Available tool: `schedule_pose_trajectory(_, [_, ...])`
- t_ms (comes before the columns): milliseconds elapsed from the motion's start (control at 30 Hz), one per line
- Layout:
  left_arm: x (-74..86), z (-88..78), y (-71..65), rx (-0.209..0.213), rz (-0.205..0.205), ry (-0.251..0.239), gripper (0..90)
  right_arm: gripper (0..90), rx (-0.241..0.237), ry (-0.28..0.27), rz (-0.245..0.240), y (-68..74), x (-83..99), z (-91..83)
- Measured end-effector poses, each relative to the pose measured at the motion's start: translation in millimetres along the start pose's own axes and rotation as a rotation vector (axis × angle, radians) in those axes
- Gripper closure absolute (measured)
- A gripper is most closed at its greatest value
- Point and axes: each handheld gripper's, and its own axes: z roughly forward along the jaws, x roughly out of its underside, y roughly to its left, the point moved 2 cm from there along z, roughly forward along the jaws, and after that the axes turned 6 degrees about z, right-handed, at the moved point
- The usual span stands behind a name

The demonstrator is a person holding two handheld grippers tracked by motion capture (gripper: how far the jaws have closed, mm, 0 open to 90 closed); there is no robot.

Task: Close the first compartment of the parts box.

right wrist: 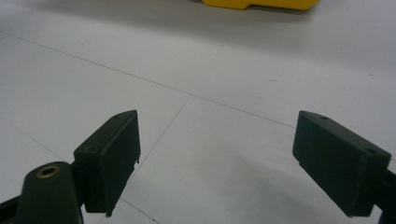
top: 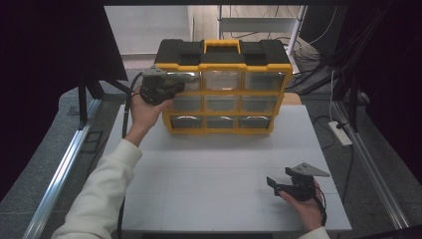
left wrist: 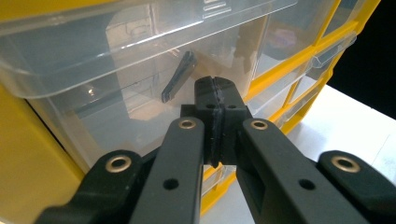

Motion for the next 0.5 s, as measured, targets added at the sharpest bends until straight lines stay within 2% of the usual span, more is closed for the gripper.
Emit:
schedule_pose_trajectory(233, [2.3, -2.8, -1.4, 0.0, 0.006, 0.008, 89.3, 15.8, 0.003, -0.001, -0.001, 0.4, -0.1, -0.9])
schedule_pose_trajectory(500, [9.6, -21.9, -14.1, 0.022, 0.043, -0.012, 89.3, 15.8, 0.004, -0.002, -0.006, 0.7, -0.2, -1.4])
